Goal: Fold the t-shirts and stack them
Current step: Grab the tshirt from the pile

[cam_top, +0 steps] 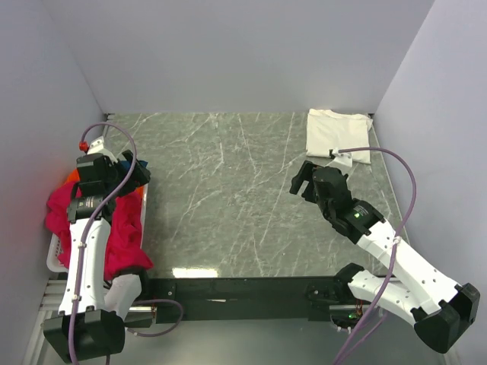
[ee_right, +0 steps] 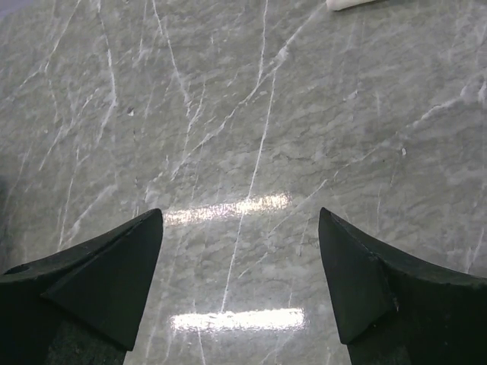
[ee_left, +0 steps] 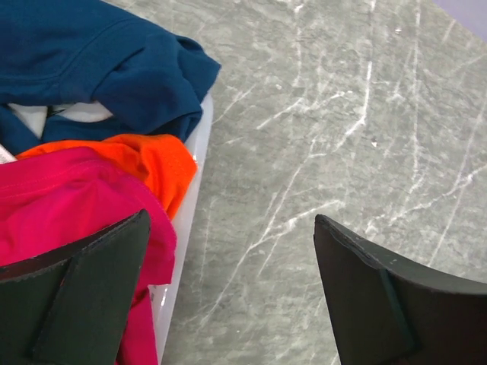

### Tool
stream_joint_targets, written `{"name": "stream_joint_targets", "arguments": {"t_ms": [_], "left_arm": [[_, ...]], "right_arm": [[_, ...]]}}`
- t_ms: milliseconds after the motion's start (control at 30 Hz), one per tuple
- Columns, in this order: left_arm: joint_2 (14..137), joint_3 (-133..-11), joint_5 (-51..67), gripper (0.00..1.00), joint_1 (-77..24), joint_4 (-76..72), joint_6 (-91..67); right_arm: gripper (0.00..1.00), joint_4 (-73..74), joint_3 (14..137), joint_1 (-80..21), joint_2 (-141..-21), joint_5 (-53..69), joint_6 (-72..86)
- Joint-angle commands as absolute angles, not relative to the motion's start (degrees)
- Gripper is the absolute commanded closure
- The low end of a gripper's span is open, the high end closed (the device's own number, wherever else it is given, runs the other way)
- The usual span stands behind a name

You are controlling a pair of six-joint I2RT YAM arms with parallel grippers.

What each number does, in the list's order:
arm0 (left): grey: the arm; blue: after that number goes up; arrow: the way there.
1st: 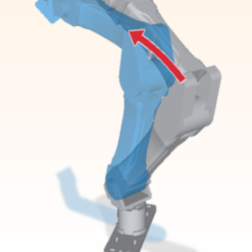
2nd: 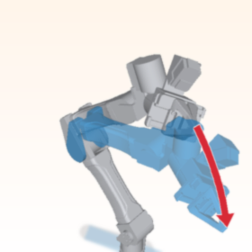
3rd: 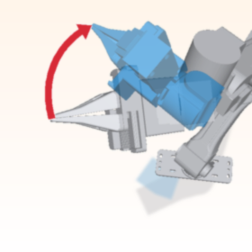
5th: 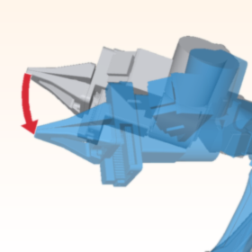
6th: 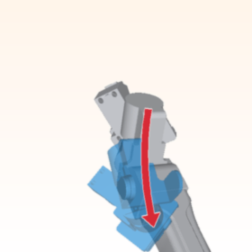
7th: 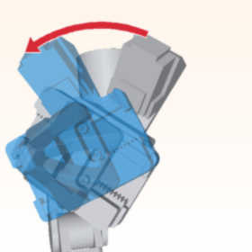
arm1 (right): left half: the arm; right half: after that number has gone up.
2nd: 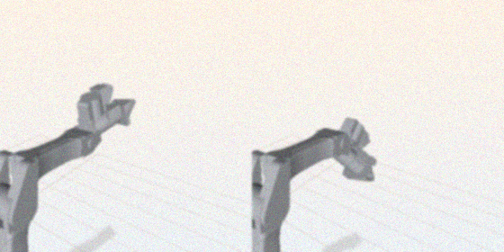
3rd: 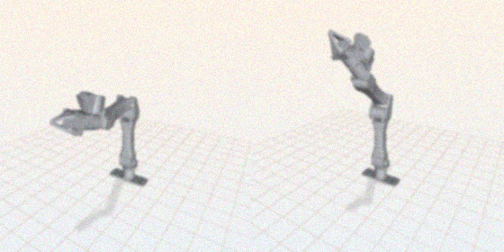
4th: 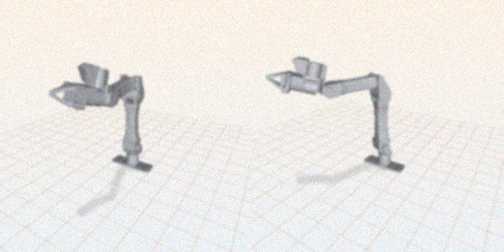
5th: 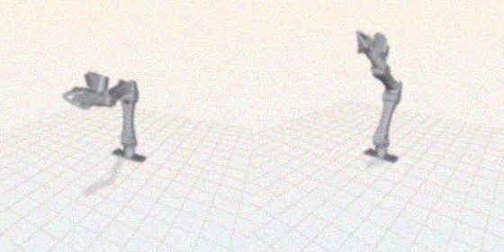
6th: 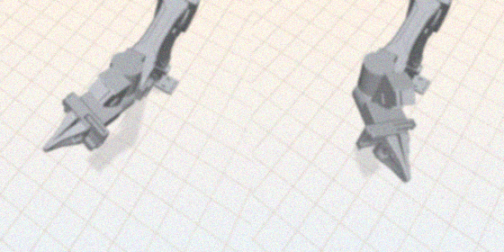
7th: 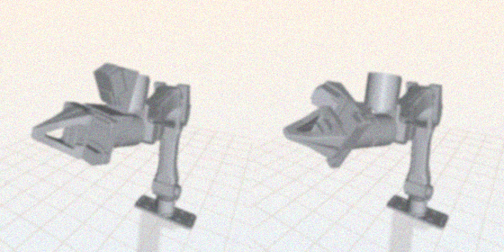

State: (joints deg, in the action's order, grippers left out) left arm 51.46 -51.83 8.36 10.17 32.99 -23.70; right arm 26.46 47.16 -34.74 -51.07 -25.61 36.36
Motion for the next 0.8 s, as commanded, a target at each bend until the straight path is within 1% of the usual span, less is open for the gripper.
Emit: {"name": "stream_joint_targets", "arguments": {"t_ms": [0,233,367,500,667,767], "left_arm": [[51.0,-54.0,4.8,0.05,9.9,33.6,-24.3],[50.5,-54.2,0.2,0.05,10.0,36.7,-27.2],[48.6,-54.5,-9.0,0.04,9.8,40.9,-30.8],[48.3,-56.4,-14.3,0.02,9.8,46.9,-34.6],[47.6,-56.6,-13.4,0.02,9.8,54.0,-40.0],[44.5,-52.9,-13.4,0.01,9.8,56.4,-42.9]], "right_arm": [[0.11,26.2,47.6,-35.1,-49.6,-28.7,36.3],[0.11,25.3,47.8,-35.2,-51.3,-28.0,36.3],[0.11,23.7,48.5,-35.1,-53.2,-26.9,35.2],[0.11,22.5,49.7,-35.1,-55.6,-25.9,33.4],[0.11,20.2,50.0,-35.0,-58.4,-24.3,33.2],[0.11,19.2,49.8,-35.1,-59.3,-23.1,33.4]]}}
